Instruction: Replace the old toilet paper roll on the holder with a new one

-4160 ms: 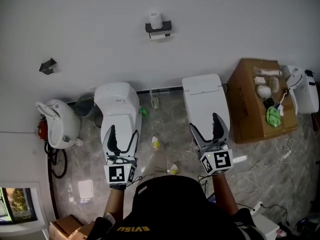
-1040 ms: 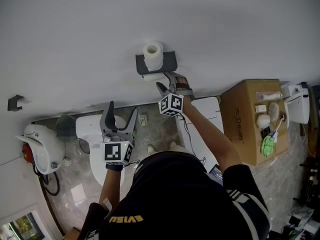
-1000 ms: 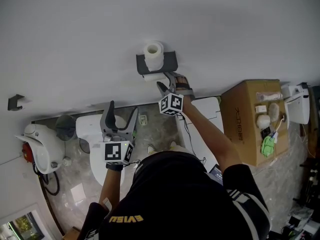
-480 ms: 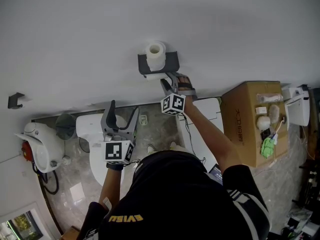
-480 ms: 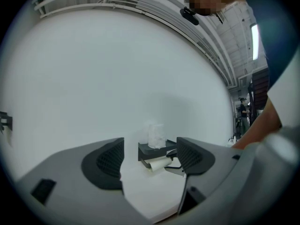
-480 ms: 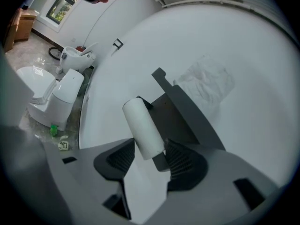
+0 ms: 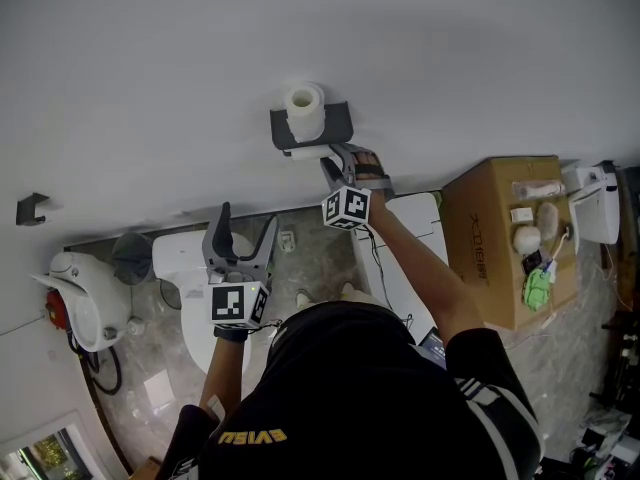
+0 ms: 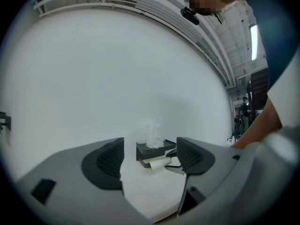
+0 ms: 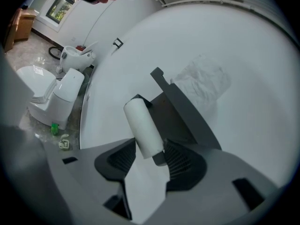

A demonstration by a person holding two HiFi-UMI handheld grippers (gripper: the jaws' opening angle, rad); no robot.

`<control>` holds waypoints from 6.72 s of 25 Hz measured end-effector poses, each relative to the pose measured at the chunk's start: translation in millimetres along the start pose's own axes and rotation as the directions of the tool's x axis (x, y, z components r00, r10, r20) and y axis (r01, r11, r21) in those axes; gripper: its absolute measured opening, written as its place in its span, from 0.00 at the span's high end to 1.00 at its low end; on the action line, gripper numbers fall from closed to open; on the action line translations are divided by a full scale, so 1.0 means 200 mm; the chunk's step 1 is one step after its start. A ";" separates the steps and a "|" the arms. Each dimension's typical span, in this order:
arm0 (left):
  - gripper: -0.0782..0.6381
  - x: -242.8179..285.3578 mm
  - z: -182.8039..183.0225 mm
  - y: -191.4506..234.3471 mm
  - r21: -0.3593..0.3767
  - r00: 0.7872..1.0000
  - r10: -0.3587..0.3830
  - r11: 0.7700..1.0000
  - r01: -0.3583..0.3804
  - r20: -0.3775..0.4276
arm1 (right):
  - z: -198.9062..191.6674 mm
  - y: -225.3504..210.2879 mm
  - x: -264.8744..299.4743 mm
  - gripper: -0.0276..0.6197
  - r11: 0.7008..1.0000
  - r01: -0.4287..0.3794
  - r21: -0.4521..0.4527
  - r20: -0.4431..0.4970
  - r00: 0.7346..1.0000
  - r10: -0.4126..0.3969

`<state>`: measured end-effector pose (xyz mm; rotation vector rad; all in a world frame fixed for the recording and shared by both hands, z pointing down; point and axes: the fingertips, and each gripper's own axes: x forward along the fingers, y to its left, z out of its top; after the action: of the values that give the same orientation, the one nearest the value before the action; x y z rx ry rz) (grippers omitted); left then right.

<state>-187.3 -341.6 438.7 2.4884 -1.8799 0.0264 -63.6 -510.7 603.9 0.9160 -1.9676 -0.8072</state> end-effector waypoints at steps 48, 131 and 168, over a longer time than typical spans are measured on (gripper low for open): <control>0.39 0.09 -0.05 -0.11 -0.013 0.998 -0.059 0.998 0.058 -0.013 | -0.46 -0.14 -0.26 0.73 0.954 0.087 0.288 -0.154 0.987 -0.043; 0.39 1.09 -0.05 -0.10 0.027 0.999 -0.024 0.999 0.024 -0.031 | -0.24 -0.55 -0.99 0.72 0.436 0.077 0.897 0.054 0.958 -0.281; 0.52 1.04 0.07 -0.15 0.079 0.997 -0.066 0.995 0.068 -0.028 | -0.25 -0.56 -1.03 0.72 0.434 0.083 0.897 0.053 0.955 -0.291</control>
<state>-100.8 -533.9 429.3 2.5882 -1.8207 0.1341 99.2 -411.3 458.9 1.7451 -2.5211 0.1703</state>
